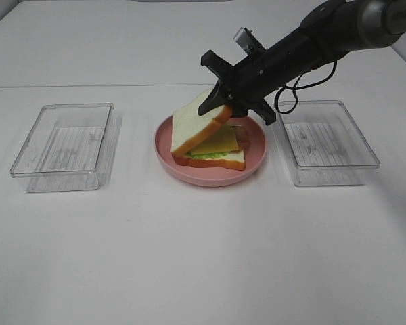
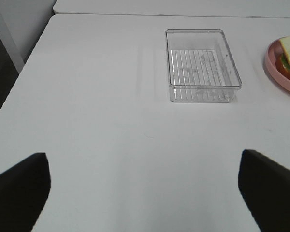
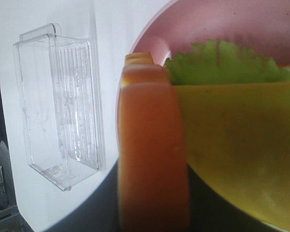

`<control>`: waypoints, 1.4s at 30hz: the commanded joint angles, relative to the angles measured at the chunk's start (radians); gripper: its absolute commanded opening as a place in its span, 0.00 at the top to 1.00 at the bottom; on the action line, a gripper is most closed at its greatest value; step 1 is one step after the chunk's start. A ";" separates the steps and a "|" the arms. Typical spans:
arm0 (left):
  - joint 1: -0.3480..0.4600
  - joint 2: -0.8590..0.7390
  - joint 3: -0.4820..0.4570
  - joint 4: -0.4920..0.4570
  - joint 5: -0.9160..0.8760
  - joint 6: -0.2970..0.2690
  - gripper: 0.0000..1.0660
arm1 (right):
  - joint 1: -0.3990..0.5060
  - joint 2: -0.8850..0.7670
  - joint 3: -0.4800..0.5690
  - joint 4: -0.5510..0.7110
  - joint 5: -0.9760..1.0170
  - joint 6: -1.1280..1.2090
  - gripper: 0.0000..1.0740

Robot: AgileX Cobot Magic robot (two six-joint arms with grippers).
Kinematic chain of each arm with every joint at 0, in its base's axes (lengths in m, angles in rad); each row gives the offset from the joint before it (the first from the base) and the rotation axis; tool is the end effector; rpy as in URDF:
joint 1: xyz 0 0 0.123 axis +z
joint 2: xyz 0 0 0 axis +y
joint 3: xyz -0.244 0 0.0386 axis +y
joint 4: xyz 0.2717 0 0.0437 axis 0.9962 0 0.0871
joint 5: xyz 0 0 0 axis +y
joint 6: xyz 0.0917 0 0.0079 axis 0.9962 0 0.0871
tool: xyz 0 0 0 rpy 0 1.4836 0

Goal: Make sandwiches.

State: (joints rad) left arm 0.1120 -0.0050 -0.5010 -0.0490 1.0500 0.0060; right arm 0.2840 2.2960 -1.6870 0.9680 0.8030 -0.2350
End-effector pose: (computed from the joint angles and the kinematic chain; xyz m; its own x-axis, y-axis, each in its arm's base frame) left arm 0.0549 0.0022 0.2897 -0.4364 -0.0676 -0.8972 -0.0818 0.9960 -0.0352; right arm 0.4409 0.1856 0.0960 -0.9762 0.1572 -0.1495 0.0082 0.7155 0.6985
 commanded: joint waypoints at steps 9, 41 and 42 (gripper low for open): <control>0.004 -0.016 0.002 -0.008 -0.016 -0.006 0.06 | 0.001 0.013 -0.006 -0.036 0.008 0.020 0.99; 0.004 -0.016 0.002 -0.008 -0.016 -0.006 0.06 | 0.001 0.005 -0.472 -0.685 0.427 0.366 0.23; 0.004 -0.016 0.002 -0.008 -0.016 -0.006 0.06 | 0.003 0.005 -0.504 -0.719 0.453 0.366 0.23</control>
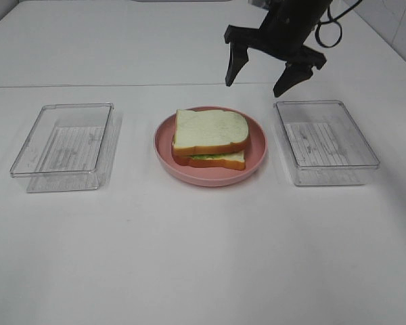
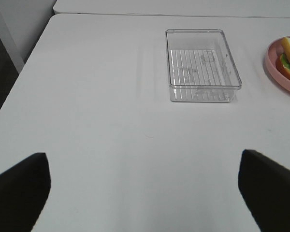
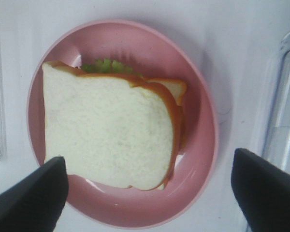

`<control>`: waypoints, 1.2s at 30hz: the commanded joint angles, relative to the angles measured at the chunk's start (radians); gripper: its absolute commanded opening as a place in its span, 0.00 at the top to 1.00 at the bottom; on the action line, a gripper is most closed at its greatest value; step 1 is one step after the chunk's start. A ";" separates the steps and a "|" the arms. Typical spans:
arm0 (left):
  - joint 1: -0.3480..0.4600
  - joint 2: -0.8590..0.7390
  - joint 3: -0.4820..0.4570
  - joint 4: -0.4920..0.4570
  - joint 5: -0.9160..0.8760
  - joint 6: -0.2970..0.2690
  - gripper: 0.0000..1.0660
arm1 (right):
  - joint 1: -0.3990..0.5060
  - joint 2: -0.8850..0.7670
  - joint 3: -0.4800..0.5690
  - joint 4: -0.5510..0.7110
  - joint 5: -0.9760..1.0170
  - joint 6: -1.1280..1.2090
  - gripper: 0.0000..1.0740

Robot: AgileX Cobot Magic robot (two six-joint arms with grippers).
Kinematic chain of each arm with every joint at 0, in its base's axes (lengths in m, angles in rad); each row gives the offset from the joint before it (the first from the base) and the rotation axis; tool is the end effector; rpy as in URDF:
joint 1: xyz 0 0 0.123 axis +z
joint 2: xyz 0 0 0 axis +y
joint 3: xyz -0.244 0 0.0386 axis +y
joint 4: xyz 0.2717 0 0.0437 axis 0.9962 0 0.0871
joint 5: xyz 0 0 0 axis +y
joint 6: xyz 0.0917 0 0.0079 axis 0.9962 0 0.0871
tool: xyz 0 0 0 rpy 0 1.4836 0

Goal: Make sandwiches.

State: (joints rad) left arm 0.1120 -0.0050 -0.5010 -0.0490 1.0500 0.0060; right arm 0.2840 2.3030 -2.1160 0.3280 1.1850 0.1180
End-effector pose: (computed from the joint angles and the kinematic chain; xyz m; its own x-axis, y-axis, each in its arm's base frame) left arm 0.0549 0.0022 0.2897 -0.4364 -0.0676 -0.8972 -0.0818 0.9960 -0.0352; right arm 0.4658 0.1646 0.1873 -0.9740 -0.0428 -0.2226 -0.1206 0.9293 0.3492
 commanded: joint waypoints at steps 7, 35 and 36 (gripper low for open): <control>0.004 -0.016 0.002 -0.008 -0.016 -0.006 0.06 | -0.006 -0.072 -0.115 -0.283 0.095 0.010 0.22; 0.004 -0.016 0.002 -0.008 -0.016 -0.006 0.06 | -0.196 -1.254 1.050 -0.334 -0.116 -0.045 0.23; 0.004 -0.016 0.002 -0.008 -0.016 -0.006 0.06 | -0.196 -1.405 1.142 -0.336 -0.137 -0.049 0.23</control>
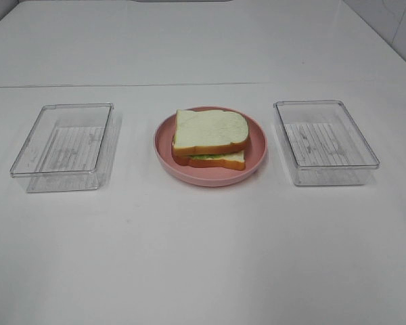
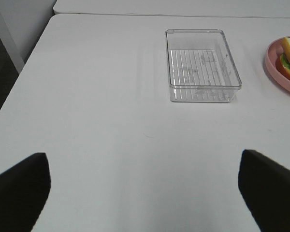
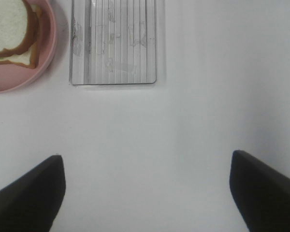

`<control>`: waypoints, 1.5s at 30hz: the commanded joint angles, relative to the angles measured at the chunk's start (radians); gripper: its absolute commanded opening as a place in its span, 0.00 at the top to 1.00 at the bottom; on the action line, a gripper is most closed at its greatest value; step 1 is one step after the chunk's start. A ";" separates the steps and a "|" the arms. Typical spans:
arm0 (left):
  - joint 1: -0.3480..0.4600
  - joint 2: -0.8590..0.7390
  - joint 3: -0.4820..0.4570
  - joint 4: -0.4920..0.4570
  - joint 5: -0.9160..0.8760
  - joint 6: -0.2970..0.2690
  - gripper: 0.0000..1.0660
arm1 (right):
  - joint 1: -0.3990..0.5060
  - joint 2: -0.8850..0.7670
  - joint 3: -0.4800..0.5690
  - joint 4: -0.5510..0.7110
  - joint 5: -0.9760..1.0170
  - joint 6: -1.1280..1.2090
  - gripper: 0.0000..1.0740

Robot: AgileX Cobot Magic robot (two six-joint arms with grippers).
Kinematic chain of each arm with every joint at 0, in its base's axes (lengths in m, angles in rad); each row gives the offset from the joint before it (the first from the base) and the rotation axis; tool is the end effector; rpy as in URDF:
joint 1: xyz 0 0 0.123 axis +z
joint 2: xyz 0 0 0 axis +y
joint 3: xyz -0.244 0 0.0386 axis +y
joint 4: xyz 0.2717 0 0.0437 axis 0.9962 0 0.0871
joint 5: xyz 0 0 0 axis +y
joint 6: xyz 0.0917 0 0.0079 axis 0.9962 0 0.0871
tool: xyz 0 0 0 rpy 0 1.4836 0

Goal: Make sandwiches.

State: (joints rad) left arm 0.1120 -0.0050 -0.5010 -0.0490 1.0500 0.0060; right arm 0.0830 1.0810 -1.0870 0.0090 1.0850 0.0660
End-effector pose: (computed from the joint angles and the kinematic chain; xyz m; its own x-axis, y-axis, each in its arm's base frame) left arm 0.0549 0.0022 0.2897 -0.4364 -0.0676 -0.8972 -0.0818 0.9960 -0.0352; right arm 0.2401 0.0207 0.3247 -0.8382 0.0007 -0.5454 -0.0285 0.9986 0.0450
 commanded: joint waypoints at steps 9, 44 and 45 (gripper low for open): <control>0.004 -0.016 0.002 -0.008 -0.016 -0.006 0.06 | 0.005 -0.704 0.394 -0.017 -0.096 -0.007 0.23; 0.004 -0.012 0.002 -0.008 -0.016 -0.006 0.06 | 0.005 -1.110 0.586 -0.021 -0.035 -0.054 0.23; 0.004 -0.012 0.002 -0.008 -0.016 -0.006 0.06 | 0.005 -1.110 0.586 -0.020 -0.035 -0.054 0.23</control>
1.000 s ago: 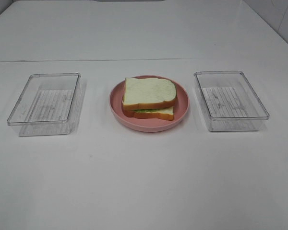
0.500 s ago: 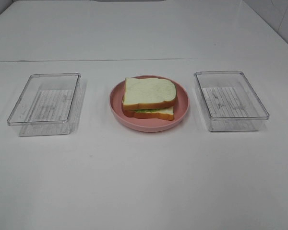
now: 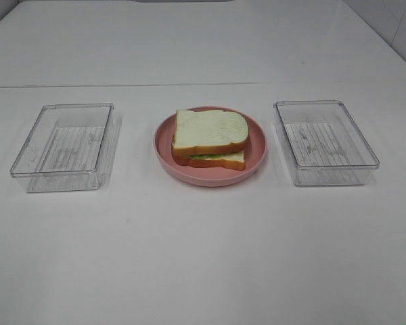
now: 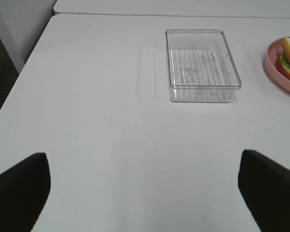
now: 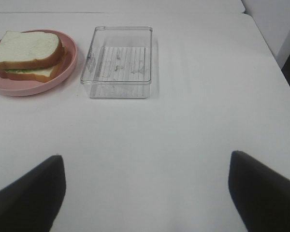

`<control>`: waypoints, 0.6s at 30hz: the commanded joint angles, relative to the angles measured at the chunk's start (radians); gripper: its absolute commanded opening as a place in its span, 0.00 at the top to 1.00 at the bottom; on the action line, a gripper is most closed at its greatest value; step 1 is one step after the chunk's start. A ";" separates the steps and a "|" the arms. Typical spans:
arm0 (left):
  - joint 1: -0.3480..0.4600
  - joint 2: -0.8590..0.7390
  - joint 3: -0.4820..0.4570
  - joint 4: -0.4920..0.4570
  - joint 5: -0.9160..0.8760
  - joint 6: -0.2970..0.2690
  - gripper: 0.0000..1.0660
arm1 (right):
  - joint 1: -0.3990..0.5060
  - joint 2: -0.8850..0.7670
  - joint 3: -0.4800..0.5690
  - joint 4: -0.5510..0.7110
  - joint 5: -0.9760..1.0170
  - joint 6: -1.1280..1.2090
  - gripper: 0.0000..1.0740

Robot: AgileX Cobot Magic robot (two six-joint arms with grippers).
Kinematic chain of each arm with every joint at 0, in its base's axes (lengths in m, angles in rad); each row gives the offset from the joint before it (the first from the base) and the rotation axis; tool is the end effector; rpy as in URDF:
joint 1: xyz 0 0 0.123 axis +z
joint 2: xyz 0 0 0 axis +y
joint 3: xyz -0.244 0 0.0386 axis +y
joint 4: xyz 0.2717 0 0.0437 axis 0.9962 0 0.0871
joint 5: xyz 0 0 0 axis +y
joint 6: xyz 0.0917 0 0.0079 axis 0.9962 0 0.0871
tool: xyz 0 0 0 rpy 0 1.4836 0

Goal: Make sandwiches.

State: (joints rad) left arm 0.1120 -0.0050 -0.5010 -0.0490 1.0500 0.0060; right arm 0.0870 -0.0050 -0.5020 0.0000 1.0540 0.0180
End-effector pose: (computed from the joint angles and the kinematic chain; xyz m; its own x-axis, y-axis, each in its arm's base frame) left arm 0.0549 0.0022 0.2897 -0.4364 -0.0676 -0.8972 -0.0818 0.9960 -0.0352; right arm 0.0543 0.0047 0.2896 -0.4436 -0.0206 -0.8960 -0.0789 0.9968 0.0161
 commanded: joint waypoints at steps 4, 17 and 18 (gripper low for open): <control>0.004 -0.012 0.002 -0.008 -0.016 -0.006 0.06 | -0.002 -0.024 0.001 -0.010 -0.004 -0.006 0.23; 0.004 -0.012 0.002 -0.008 -0.016 -0.006 0.06 | -0.068 -0.024 0.001 -0.007 -0.004 -0.005 0.23; 0.004 -0.012 0.002 -0.008 -0.016 -0.006 0.06 | -0.068 -0.024 0.001 -0.007 -0.004 -0.005 0.23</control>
State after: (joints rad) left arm 0.1120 -0.0050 -0.5010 -0.0490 1.0500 0.0060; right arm 0.0240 -0.0050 -0.5020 0.0000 1.0540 0.0180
